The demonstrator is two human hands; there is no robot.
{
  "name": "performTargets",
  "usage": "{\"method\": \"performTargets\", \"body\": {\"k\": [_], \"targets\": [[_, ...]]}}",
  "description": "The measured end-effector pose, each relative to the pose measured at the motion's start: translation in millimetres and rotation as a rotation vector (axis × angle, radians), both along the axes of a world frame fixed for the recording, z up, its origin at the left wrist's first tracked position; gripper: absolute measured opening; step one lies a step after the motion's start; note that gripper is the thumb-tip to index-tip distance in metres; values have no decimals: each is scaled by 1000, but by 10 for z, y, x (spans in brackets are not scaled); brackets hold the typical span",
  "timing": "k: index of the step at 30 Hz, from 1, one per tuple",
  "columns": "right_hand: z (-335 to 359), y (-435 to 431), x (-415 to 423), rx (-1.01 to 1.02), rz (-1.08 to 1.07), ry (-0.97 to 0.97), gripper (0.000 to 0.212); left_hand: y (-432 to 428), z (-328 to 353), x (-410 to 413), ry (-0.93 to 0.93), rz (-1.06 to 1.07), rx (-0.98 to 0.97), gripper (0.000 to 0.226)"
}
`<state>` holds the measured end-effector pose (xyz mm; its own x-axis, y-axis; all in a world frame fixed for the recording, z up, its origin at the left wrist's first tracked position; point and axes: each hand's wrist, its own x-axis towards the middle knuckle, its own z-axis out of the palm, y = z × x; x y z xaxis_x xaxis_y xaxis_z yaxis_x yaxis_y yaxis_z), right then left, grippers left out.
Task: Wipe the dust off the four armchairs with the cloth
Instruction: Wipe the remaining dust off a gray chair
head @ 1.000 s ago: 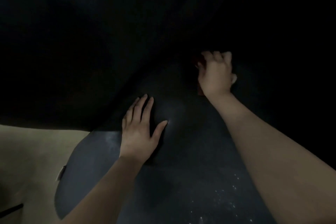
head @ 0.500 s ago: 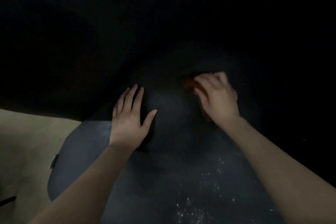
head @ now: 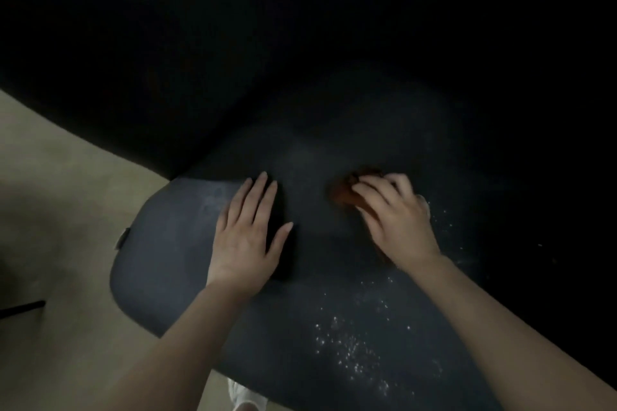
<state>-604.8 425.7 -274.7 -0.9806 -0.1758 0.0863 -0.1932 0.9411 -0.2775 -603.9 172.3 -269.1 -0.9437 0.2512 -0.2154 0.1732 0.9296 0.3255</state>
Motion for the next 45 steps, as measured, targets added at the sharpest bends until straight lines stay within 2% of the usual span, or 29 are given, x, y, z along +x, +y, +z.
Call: {"method": "performTargets", "body": {"k": [4, 7, 9, 13, 18, 20, 24, 26, 31, 35, 37, 39, 43, 45], "targets": [[-5, 44, -102, -55, -352, -24, 31, -87, -28, 108, -4, 18, -21, 67], [-23, -195, -159, -53, -449, 21, 31, -125, -25, 147, 17, 26, -8, 63], [-16, -380, -102, -55, -370, 26, 32, -153, -23, 170, 36, 17, 0, 62], [-8, -639, 329, 11, -58, 73, 33, -243, -13, 263, 46, 20, -5, 63], [-1, -460, 811, -22, 171, 18, 39, -408, -37, 452, 11, 29, -9, 65], [29, -379, 795, 17, 100, 34, 38, -485, -51, 562, 23, 45, -3, 64], [36, -594, 520, -49, -276, 4, 32, -610, -71, 878, 53, 102, 19, 61], [10, -815, 424, -40, -287, 23, 31, -649, -72, 1035, 56, 140, 27, 61], [-27, -1128, 706, 20, 41, 73, 34, -741, -130, 1322, 28, 199, 25, 61], [-49, -913, 1203, 78, 355, 32, 34, -739, -187, 1444, 21, 207, 16, 62], [-8, -715, 1274, 112, 436, 36, 33, -711, -211, 1463, 21, 213, 8, 63], [9, -584, 1180, 105, 371, 50, 33, -700, -248, 1470, 39, 222, 2, 63], [21, -694, 721, -64, 21, -13, 33, -691, -303, 1491, 74, 228, 28, 62], [9, -913, 545, -82, 7, -1, 31, -683, -318, 1503, 79, 238, 42, 62]]}}
